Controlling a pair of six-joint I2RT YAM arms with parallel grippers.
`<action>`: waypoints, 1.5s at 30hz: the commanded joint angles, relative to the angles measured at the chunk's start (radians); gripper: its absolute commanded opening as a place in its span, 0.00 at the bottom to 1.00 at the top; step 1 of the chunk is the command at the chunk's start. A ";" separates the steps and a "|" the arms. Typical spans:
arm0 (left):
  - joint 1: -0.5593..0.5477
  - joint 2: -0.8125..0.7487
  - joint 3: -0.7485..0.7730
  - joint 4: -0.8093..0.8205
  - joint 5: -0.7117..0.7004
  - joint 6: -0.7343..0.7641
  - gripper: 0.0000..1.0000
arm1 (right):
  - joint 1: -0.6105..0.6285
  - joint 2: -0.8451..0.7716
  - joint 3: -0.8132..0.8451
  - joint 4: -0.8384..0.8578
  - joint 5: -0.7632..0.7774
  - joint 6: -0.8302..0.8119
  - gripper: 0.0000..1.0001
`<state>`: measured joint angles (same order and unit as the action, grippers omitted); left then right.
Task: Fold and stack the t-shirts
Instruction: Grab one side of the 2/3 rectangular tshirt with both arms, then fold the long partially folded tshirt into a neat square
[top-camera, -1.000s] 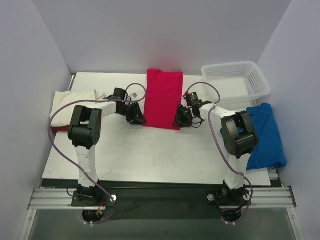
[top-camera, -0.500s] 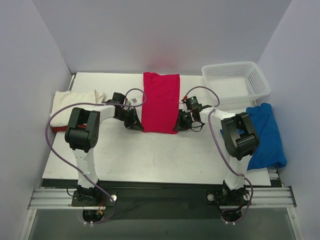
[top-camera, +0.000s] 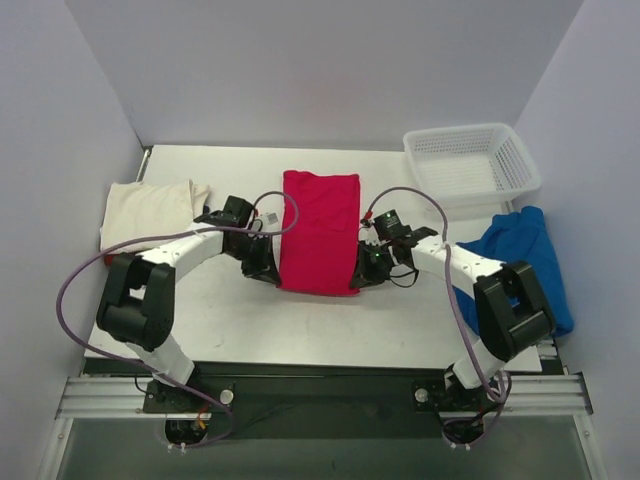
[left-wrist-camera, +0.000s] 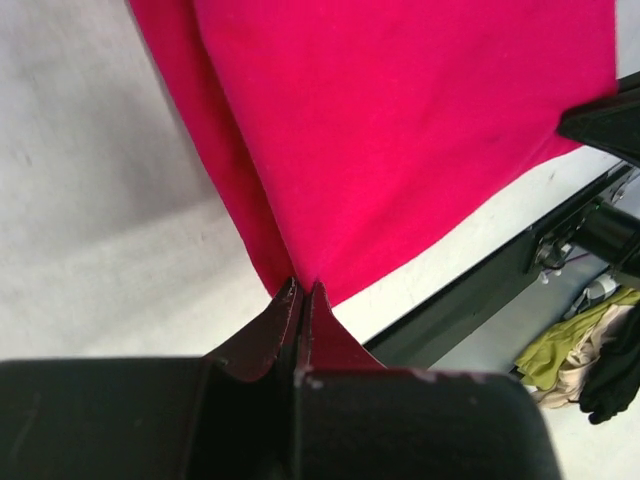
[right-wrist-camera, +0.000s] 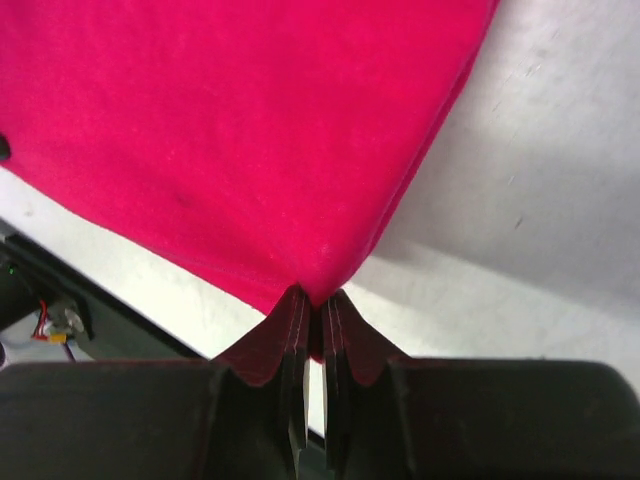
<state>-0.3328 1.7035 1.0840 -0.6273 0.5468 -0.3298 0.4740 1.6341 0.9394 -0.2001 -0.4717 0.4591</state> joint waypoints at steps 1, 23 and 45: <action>-0.018 -0.114 -0.038 -0.098 -0.064 0.017 0.00 | 0.028 -0.121 -0.019 -0.134 0.010 -0.027 0.00; -0.089 -0.466 0.119 -0.426 -0.185 -0.018 0.00 | 0.132 -0.480 0.055 -0.367 0.071 0.026 0.00; -0.045 -0.170 0.361 -0.197 -0.285 -0.029 0.00 | 0.089 -0.198 0.266 -0.234 0.245 -0.030 0.00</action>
<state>-0.4007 1.5085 1.3746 -0.8932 0.3004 -0.3626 0.5911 1.3960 1.1347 -0.4469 -0.2901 0.4553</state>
